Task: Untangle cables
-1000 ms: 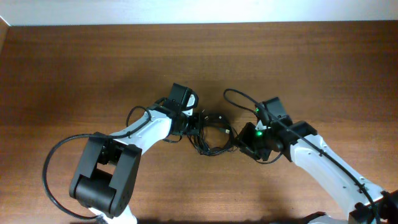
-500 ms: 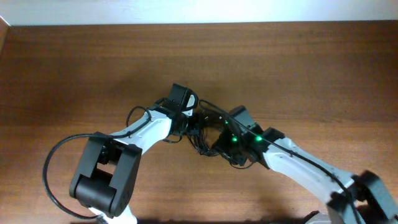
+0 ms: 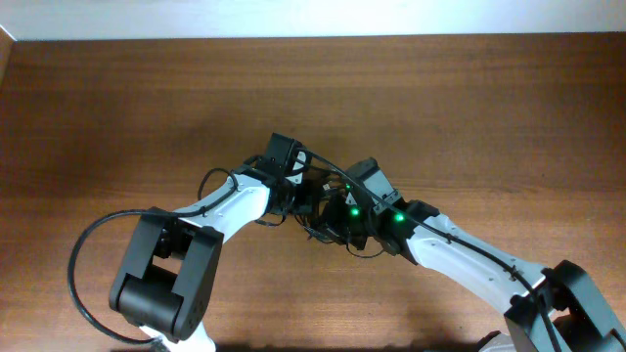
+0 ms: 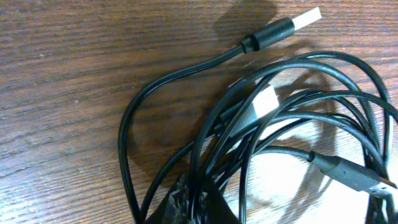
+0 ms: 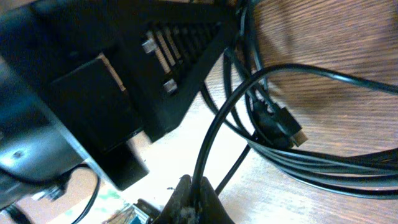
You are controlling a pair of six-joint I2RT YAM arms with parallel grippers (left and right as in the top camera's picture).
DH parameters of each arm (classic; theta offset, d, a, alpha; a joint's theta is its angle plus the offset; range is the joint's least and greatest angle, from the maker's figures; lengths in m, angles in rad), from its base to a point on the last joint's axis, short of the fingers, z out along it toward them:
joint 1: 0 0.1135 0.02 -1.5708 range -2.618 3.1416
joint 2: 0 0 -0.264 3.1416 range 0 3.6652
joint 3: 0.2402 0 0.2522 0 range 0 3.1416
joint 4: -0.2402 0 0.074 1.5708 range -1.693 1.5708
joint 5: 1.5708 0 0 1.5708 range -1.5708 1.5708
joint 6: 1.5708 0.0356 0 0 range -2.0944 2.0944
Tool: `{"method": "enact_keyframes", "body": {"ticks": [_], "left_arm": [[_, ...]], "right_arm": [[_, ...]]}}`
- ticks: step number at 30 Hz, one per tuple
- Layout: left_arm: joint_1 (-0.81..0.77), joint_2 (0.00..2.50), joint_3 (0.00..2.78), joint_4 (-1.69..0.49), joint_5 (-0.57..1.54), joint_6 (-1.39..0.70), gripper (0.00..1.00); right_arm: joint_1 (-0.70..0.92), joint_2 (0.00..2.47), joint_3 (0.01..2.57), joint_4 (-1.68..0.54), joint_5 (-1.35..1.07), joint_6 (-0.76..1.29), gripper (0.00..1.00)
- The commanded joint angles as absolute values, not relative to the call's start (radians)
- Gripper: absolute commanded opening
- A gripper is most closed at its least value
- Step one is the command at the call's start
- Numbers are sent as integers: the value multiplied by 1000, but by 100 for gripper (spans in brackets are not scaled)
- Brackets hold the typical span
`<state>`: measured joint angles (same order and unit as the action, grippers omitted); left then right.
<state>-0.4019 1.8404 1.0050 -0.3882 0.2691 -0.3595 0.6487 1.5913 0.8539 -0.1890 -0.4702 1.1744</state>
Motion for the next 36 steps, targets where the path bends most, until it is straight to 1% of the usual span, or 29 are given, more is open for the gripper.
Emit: {"method": "enact_keyframes", "body": {"ticks": [1, 4, 7, 10, 17, 18, 20, 23, 26, 27, 29, 30, 31, 33, 36], "left_arm": [[-404, 1853, 984, -397, 265, -352, 7], [-403, 1853, 984, -397, 265, -351, 7], [-403, 1853, 984, -397, 265, -352, 8], [-403, 1853, 984, -397, 265, -352, 8], [-403, 1853, 984, -397, 265, -352, 9], [-403, 1853, 984, -397, 266, -352, 9], [-403, 1853, 984, -397, 266, -352, 9], [-403, 1853, 984, -397, 266, -352, 9], [-403, 1853, 984, -397, 265, -352, 9], [-403, 1853, 984, -397, 265, -352, 9], [-403, 1853, 984, -397, 266, -351, 9], [-403, 1853, 984, -397, 266, -352, 10], [-403, 1853, 984, -397, 266, -352, 11], [-403, 1853, 984, -396, 266, -352, 12], [-403, 1853, 984, -393, 266, -352, 15]], "right_arm": [[653, 1566, 878, -173, -559, 1134, 4], [653, 1549, 902, -139, -660, 1028, 4], [653, 1499, 943, -140, -660, 949, 4], [653, 1451, 952, -140, -643, 946, 4], [630, 1447, 952, -114, -685, 950, 4], [616, 1447, 952, -109, -679, 949, 4], [593, 1448, 952, -132, -592, 947, 10], [597, 1450, 952, -252, -487, 946, 10], [594, 1450, 952, -281, -485, 890, 8], [594, 1450, 952, -284, -486, 889, 12], [594, 1450, 952, -335, -485, 890, 27], [596, 1455, 952, -390, -485, 890, 32], [597, 1466, 952, -466, -480, 890, 34], [597, 1485, 952, -542, -450, 890, 35], [597, 1540, 952, -546, -440, 918, 36]]}}
